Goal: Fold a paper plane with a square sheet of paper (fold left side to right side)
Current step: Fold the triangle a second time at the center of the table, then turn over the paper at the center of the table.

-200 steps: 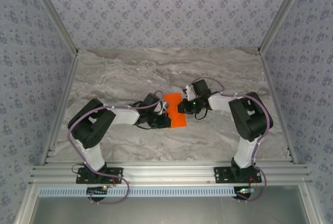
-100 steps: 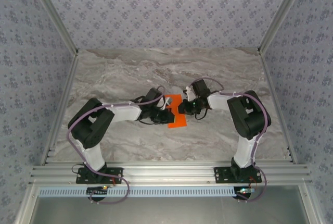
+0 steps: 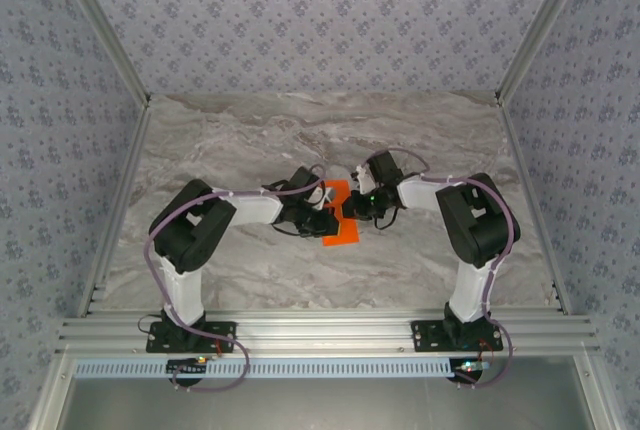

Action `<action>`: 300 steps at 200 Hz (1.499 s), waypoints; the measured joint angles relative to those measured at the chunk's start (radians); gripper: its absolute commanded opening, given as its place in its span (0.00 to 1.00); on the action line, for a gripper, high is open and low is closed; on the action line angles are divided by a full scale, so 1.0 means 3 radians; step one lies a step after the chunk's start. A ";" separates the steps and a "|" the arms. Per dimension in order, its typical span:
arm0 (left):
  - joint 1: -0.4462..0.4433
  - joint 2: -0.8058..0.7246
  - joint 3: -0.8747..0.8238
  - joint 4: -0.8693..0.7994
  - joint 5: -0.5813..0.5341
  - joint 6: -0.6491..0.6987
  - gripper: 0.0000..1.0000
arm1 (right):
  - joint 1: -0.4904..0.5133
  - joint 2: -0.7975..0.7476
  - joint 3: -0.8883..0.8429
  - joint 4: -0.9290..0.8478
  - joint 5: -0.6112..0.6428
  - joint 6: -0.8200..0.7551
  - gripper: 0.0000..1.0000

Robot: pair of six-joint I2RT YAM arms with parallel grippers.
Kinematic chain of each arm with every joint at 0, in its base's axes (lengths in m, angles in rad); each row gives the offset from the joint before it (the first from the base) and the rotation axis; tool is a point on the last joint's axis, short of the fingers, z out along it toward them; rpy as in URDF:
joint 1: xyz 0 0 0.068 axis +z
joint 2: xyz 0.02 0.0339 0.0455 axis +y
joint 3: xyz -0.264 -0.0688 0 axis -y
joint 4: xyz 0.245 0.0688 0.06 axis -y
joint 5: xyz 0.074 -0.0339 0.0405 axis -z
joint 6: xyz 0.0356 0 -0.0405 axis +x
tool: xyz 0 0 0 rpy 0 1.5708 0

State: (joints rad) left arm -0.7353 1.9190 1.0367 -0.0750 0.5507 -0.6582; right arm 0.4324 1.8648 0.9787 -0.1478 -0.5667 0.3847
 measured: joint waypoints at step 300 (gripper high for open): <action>0.0426 -0.0380 -0.0352 0.0481 0.0033 -0.0132 0.51 | -0.0380 -0.1008 -0.0849 0.0327 -0.0248 0.0121 0.62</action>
State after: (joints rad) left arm -0.6075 1.8050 0.9310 0.0692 0.5606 -0.6979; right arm 0.3183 1.5623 0.7238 -0.0498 -0.6411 0.4210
